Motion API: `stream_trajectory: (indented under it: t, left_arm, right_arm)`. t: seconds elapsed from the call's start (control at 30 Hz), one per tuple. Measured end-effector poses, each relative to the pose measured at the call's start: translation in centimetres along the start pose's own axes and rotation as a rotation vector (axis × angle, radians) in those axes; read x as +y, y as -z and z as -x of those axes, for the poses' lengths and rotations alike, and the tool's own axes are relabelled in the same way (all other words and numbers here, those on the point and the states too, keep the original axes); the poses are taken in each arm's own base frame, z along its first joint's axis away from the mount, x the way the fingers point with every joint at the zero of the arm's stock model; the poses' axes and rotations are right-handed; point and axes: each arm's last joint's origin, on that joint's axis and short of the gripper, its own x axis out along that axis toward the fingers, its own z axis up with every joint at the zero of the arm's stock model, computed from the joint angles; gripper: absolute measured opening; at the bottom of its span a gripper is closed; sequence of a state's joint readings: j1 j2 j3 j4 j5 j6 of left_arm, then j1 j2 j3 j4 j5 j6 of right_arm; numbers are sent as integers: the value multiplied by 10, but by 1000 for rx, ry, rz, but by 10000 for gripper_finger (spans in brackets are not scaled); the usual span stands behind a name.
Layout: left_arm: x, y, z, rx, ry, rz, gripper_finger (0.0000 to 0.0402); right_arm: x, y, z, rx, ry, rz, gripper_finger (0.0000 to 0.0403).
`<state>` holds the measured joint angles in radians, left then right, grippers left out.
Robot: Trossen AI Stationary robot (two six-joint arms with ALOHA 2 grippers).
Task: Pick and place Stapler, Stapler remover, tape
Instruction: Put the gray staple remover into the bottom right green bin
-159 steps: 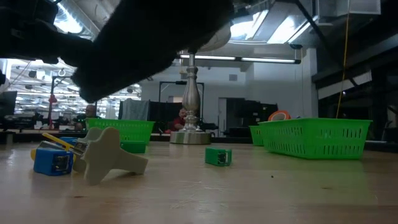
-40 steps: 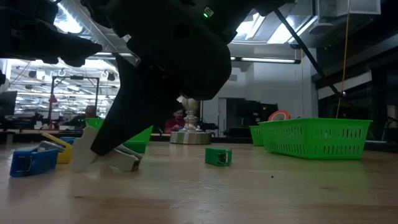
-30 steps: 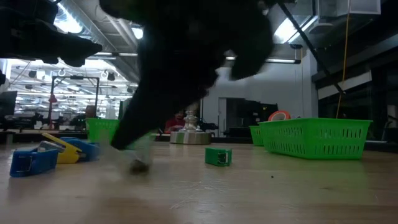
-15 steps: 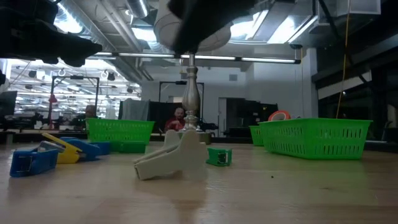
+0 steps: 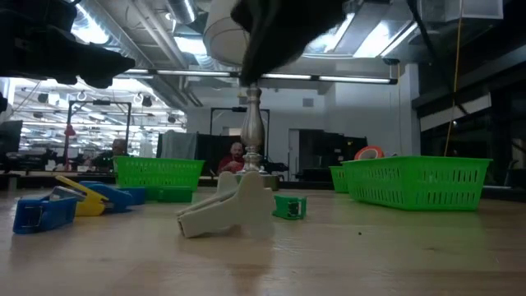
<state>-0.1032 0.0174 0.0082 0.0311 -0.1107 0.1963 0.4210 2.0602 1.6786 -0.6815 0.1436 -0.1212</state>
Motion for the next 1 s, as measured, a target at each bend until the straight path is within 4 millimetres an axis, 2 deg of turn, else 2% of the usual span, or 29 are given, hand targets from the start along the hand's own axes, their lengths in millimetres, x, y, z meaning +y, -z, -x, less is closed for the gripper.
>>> stream_trajectory:
  t: [0.23,0.5,0.7,0.87,1.0]
  left_arm:
    - [0,0,0,0,0,0,157]
    - [0,0,0,0,0,0,157]
    - [0,0,0,0,0,0,157]
    - [0,0,0,0,0,0,157]
    - [0,0,0,0,0,0,157]
  right_arm:
    - [10,16,-42,-163,-78,-2,108]
    - [-2,28,-56,-160,-69,-117,170]
    - [-6,31,-56,-140,-105,-147,179]
    - [-4,34,-65,-122,-137,-162,179]
    - [-5,34,-72,-136,-133,-166,165]
